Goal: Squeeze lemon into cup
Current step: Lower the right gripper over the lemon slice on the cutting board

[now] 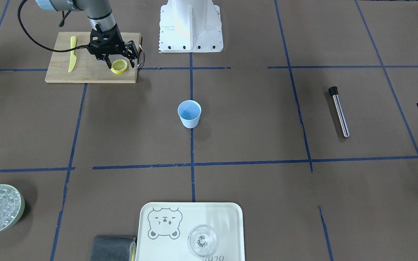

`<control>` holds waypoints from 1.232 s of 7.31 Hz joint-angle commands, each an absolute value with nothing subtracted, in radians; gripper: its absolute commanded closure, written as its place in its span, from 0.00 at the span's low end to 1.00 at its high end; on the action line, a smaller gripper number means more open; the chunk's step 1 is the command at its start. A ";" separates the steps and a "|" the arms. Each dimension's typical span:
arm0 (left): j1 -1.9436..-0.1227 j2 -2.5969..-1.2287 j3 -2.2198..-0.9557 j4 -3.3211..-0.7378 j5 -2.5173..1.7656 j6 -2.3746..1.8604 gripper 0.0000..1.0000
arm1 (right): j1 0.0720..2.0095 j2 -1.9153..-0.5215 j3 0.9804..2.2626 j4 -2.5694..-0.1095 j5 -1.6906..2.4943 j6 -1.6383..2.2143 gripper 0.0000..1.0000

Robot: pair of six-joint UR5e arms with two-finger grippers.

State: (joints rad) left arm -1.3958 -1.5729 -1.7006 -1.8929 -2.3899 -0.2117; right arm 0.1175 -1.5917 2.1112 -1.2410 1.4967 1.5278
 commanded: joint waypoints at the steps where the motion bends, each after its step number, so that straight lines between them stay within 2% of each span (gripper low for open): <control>1: -1.396 -1.572 -1.701 -1.893 -2.390 -0.212 0.00 | 0.121 -1.592 2.112 -1.241 1.503 1.528 0.09; 6: -1.396 -1.572 -1.706 -1.893 -2.390 -0.212 0.00 | 0.124 -1.603 2.112 -1.243 1.502 1.528 0.10; 9: -1.396 -1.572 -1.712 -1.893 -2.391 -0.212 0.00 | 0.124 -1.605 2.114 -1.246 1.499 1.528 0.34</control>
